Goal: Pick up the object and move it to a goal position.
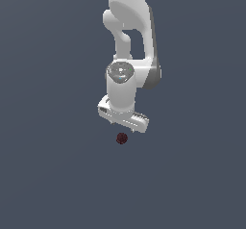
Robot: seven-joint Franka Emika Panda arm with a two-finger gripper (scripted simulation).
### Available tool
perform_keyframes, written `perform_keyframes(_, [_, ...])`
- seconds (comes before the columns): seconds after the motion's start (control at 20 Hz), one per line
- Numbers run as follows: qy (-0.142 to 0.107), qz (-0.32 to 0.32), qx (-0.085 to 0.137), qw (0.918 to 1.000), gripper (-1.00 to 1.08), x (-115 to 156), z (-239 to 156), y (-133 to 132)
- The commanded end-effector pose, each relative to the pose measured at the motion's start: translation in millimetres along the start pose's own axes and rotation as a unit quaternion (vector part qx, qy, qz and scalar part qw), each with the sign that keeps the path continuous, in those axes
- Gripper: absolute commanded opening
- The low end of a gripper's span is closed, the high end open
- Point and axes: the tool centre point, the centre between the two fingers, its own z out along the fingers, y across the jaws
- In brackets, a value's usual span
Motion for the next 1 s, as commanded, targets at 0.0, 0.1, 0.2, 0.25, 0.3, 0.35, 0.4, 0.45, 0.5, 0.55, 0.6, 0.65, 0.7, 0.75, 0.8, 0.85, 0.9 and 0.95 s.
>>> perform_keyframes(0.0, [0.000,0.034,-0.002,0.9994,1.00,3.2,10.9,0.0])
perform_keyframes(0.1, [0.000,0.057,-0.004,0.9984,1.00,5.3,18.5,0.2])
perform_keyframes(0.2, [0.000,0.077,-0.005,0.9970,1.00,7.0,25.2,0.4])
perform_keyframes(0.25, [0.000,0.086,-0.006,0.9963,1.00,7.8,28.2,0.5])
perform_keyframes(0.3, [0.000,0.094,-0.006,0.9955,1.00,8.4,30.9,0.6])
perform_keyframes(0.35, [0.000,0.102,-0.007,0.9948,1.00,9.0,33.4,0.6])
perform_keyframes(0.4, [0.000,0.108,-0.007,0.9941,1.00,9.6,35.7,0.7])
perform_keyframes(0.45, [0.000,0.114,-0.008,0.9934,1.00,10.1,37.7,0.8])
perform_keyframes(0.5, [0.000,0.120,-0.008,0.9928,1.00,10.5,39.6,0.9])
perform_keyframes(0.55, [0.000,0.124,-0.009,0.9922,1.00,10.8,41.1,1.0])
perform_keyframes(0.6, [0.000,0.128,-0.009,0.9917,1.00,11.1,42.4,1.0])
perform_keyframes(0.65, [0.000,0.131,-0.009,0.9913,1.00,11.4,43.5,1.1])
perform_keyframes(0.7, [0.000,0.134,-0.009,0.9910,1.00,11.6,44.4,1.1])
perform_keyframes(0.75, [0.000,0.136,-0.010,0.9907,1.00,11.7,45.0,1.2])
perform_keyframes(0.8, [0.000,0.137,-0.010,0.9906,1.00,11.8,45.3,1.2])
perform_keyframes(0.85, [0.000,0.137,-0.010,0.9905,1.00,11.8,45.4,1.2])
perform_keyframes(0.9, [0.000,0.135,-0.010,0.9908,1.00,11.5,45.0,1.2])
perform_keyframes(0.95, [0.000,0.135,-0.010,0.9908,1.00,11.5,45.4,1.2])
